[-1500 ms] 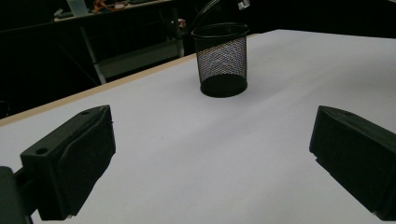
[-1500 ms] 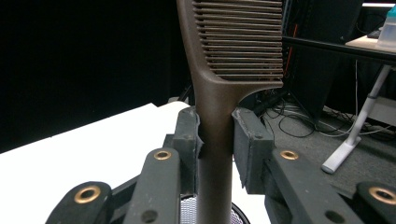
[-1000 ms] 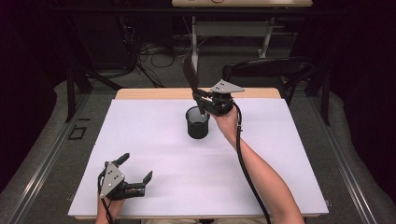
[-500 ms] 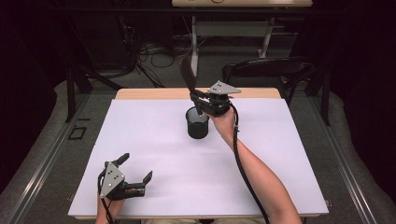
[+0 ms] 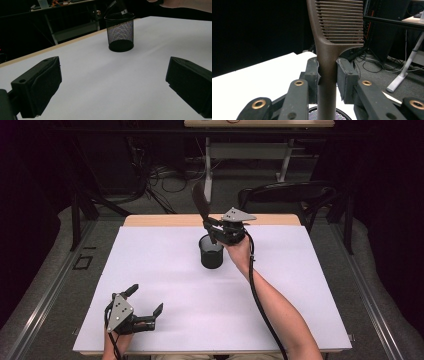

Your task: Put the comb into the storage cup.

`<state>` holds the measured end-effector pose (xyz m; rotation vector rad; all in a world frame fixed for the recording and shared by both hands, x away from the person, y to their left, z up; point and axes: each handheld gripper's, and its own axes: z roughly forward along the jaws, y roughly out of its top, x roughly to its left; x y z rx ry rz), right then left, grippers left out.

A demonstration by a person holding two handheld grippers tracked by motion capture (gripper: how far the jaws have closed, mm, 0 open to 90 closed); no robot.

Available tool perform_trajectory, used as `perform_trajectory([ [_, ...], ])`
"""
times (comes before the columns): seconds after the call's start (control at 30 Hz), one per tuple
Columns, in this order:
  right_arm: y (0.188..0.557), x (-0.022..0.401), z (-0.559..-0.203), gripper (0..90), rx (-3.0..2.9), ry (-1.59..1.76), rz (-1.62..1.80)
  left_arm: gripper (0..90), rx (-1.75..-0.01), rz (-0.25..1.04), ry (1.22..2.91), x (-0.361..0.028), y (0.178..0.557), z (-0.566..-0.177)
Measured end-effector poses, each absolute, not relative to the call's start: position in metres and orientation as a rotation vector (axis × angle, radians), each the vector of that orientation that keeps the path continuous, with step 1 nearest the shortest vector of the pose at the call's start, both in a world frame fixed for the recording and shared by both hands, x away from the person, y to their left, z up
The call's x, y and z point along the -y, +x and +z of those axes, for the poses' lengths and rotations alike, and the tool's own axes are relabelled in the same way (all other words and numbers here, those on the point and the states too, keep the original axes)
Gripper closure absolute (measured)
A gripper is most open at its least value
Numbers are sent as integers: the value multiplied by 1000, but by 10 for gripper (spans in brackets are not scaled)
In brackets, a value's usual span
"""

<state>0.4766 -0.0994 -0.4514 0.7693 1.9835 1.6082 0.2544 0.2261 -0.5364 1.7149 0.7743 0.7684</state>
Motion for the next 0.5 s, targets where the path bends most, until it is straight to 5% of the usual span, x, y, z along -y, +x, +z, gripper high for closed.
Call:
perform_trajectory([
  [0.5,481,96,-460,729,-2013,783,1581,4,-773,762,1716,-226,255,-537],
])
